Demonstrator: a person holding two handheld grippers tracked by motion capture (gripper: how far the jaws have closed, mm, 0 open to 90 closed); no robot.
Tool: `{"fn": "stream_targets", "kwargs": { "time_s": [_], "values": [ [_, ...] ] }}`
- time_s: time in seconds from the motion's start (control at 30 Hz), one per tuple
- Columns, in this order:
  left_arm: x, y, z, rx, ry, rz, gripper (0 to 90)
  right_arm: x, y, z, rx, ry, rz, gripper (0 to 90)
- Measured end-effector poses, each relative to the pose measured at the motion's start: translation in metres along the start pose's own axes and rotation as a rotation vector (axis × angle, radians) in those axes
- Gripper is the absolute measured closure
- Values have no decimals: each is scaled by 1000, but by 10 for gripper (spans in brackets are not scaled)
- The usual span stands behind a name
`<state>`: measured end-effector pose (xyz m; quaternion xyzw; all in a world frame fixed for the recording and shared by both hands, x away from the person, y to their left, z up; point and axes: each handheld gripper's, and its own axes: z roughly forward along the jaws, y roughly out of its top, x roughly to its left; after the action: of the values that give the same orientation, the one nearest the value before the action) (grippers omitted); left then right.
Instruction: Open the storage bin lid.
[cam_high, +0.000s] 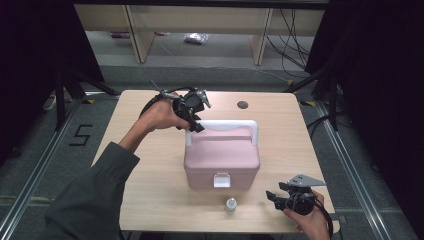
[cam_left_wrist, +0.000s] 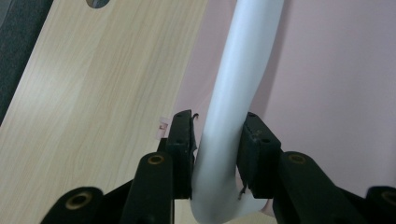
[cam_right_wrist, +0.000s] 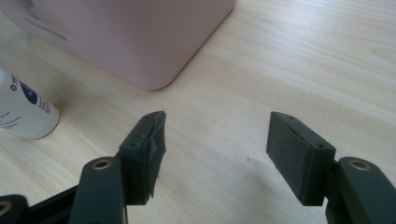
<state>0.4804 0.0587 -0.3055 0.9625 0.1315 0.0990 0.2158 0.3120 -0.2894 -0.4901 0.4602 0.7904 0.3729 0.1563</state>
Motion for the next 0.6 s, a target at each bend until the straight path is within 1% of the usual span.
{"fn": "stream_targets", "kwargs": {
  "time_s": [0.07,0.1,0.17,0.2,0.23,0.27,0.3,0.37,0.4,0.43,0.47,0.5,0.53,0.57,0.6],
  "values": [
    [-1,0,-3,-6,3,15,685,0,0,0,0,3,2,385],
    [-2,0,-5,-15,2,9,688,0,0,0,-2,3,2,384],
    [0,0,-9,-29,14,29,691,0,0,0,-3,5,2,385],
    [0,0,-10,-30,15,33,695,0,0,0,-7,11,5,385],
    [-1,1,-13,-35,17,40,698,0,0,-1,-4,6,4,384],
    [-1,1,-15,-37,19,50,703,0,0,-1,1,13,9,385],
    [-1,2,-16,-42,22,52,706,-1,0,-2,-10,14,17,384],
    [-1,3,-20,-42,29,59,708,-2,1,-3,-18,8,15,384],
    [0,3,-21,-45,31,61,709,-3,2,-4,-23,15,17,385],
    [0,4,-22,-46,32,62,710,-1,2,-5,-25,18,43,385],
    [0,4,-24,-48,32,61,711,-2,3,-7,-35,4,12,386],
    [1,5,-25,-47,34,65,712,-2,4,-8,-45,16,26,389],
    [1,5,-26,-52,32,63,712,-2,5,-9,-56,8,19,394],
    [2,5,-27,-51,37,67,713,-1,6,-11,-57,14,24,396],
    [3,6,-27,-55,38,65,713,-1,7,-12,-70,5,6,399]
  ]
}}
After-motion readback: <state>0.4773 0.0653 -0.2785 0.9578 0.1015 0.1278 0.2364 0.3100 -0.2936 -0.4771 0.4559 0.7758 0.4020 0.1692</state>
